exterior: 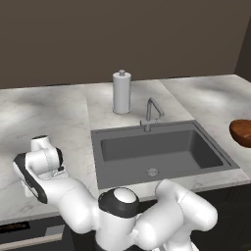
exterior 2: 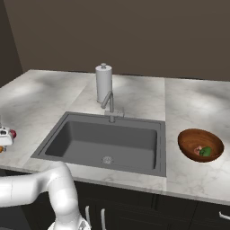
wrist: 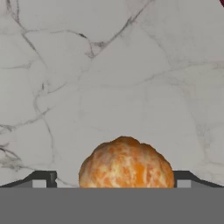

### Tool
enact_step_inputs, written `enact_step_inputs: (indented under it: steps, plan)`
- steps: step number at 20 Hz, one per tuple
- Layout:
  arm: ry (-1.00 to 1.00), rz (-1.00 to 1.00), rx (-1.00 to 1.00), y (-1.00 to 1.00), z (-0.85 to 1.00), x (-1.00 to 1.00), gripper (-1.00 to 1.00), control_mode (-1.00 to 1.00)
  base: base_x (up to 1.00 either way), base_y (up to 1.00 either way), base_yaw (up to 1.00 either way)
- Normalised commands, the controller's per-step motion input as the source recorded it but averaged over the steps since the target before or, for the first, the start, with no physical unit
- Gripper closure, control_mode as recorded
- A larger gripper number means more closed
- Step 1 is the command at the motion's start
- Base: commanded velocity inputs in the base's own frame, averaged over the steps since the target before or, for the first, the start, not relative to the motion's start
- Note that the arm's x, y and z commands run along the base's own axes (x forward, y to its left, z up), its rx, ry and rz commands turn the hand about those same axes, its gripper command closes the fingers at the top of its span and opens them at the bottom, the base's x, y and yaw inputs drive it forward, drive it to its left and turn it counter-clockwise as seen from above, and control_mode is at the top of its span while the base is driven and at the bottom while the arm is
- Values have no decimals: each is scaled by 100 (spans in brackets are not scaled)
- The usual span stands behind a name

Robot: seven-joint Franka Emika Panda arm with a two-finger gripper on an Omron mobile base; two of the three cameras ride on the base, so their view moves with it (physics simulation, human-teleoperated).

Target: There is a mixed pile of frozen fruits and vegetables on the counter. Locate all the frozen vegetables and place the items in a bowl on the counter. Take all the frozen fruits and defrost them in a running sink.

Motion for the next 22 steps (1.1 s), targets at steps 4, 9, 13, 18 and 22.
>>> enact_step_inputs:
  steps: [4,9,13,18,22]
  plan:
    - [1,0,0,1,-3,-6,100,-100,0,0,0]
    - [0,0,-1,-1,1,0,100,-100,0,0,0]
    - [-5,0,-8,-39,42,2,100,-100,0,0,0]
    - [0,-1,-8,-68,61,-5,100,-100,0,0,0]
    - [0,-16,-5,-74,47,-19,100,-100,0,0,0]
